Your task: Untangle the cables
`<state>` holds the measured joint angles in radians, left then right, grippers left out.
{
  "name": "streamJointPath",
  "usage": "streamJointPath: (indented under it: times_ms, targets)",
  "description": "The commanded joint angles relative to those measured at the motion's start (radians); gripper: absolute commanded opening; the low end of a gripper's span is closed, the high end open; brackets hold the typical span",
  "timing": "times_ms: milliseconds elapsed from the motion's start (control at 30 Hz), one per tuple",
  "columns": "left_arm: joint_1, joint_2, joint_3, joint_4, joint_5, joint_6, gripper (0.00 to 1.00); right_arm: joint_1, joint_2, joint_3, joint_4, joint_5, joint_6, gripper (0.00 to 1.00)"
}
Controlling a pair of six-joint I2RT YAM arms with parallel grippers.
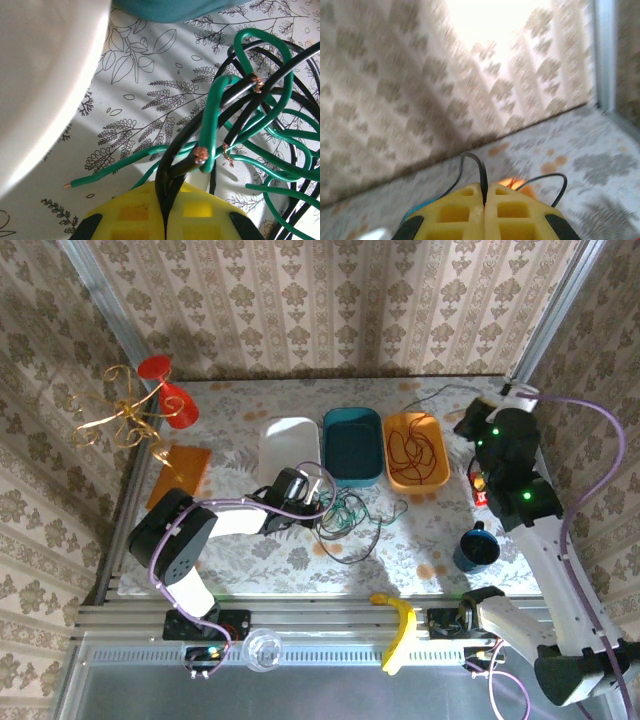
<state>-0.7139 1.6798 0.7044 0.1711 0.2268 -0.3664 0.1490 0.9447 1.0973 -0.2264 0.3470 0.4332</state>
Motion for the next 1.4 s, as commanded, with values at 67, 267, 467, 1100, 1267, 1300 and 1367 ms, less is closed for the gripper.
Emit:
streamJointPath:
  times_ms: [67,267,467,1100,1267,1300,1367]
  targets:
    - [0.011,0.063,-0.072,-0.205,-0.129,-0.018,0.0,-0.124,-0.032,0.025,0.006,0.012,0.019,0.0]
    - [0.01,0.058,-0.068,-0.173,-0.095,-0.015,0.0,-0.101,0.032,0.056,0.026,-0.335,-0.003,0.0]
    - [0.011,0.038,-0.057,-0.158,-0.083,-0.02,0.0,0.04,0.111,0.083,0.04,-0.33,-0.043,0.0]
    - [-0.005,0.034,-0.03,-0.181,-0.093,-0.025,0.0,0.176,0.643,0.174,0.213,-0.538,0.06,0.0]
    - [-0.01,0.031,-0.028,-0.187,-0.101,-0.023,0.0,0.201,0.676,0.174,0.222,-0.559,0.068,0.0]
    - [-0.01,0.029,-0.028,-0.189,-0.099,-0.023,0.0,0.202,0.683,0.177,0.226,-0.571,0.074,0.0]
    - [-0.012,0.029,-0.026,-0.192,-0.099,-0.021,0.0,0.209,0.695,0.193,0.227,-0.594,0.076,0.0]
